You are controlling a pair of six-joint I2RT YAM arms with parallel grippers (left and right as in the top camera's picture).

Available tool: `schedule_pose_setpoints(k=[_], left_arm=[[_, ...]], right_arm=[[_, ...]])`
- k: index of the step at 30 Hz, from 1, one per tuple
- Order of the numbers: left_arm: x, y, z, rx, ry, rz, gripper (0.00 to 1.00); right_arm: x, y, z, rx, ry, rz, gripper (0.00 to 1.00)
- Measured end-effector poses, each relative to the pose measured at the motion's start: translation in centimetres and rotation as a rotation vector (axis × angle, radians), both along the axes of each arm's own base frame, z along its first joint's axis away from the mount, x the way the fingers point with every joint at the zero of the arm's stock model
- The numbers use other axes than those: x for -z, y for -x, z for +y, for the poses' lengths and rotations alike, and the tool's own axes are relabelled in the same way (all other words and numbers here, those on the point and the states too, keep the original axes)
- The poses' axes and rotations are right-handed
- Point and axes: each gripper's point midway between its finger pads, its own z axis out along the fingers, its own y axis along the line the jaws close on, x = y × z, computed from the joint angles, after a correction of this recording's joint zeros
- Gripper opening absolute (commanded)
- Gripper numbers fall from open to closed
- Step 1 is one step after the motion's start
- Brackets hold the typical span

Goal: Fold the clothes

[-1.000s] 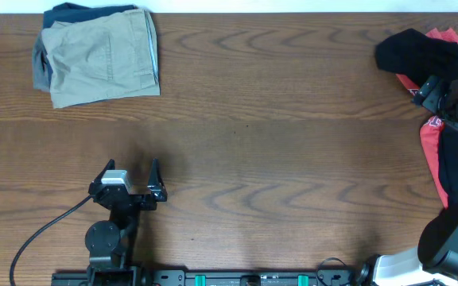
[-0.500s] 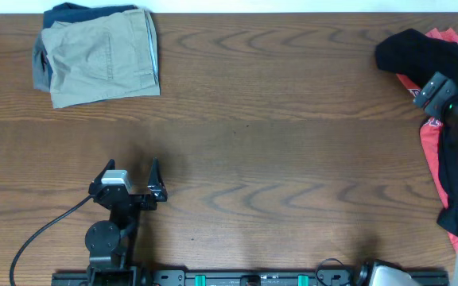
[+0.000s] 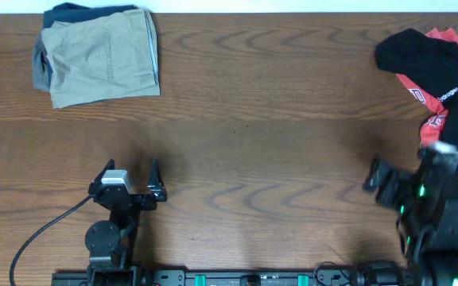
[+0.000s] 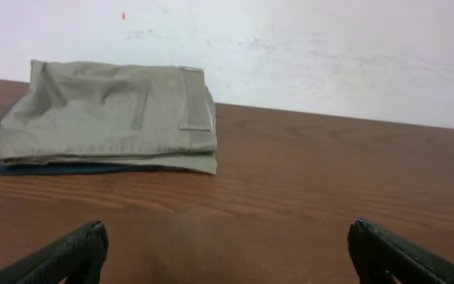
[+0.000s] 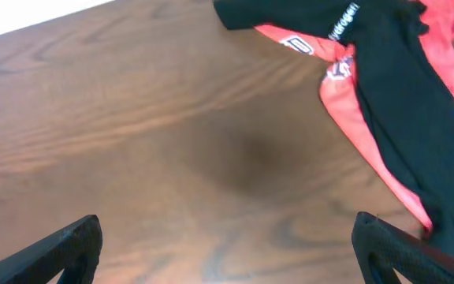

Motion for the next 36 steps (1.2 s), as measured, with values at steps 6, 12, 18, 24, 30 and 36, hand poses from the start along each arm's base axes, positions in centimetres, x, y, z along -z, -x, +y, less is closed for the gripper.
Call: schedule_pose_setpoints(k=[6,12,18,24,30,36], left_arm=[[0.0,0.0,0.0,0.000,0.000,0.000,0.98],[0.0,0.0,0.0,0.000,0.000,0.000,0.98],[0.0,0.0,0.0,0.000,0.000,0.000,0.98],[0.0,0.0,0.0,0.000,0.000,0.000,0.98],[0.0,0.0,0.0,0.000,0.000,0.000,0.98],[0.0,0.0,0.0,0.000,0.000,0.000,0.98]], right_arm=[[0.0,0.5,-0.5,0.018,0.014,-0.192,0.99],[-2.3,-1.5,1.8,-0.121,-0.007,-0.476,0.99],[-0.6,-3.2,3.8,-0.237,-0.019,-0.596,0.99],[0.7,-3.6,4.4,-0.259,-0.044,-0.669,0.99],[0.9,-3.7,4.6,-0.272,-0.051,-0.747,0.99],[2.9,-4.0,4.9,-0.289,-0.060,-0.699,0.99]])
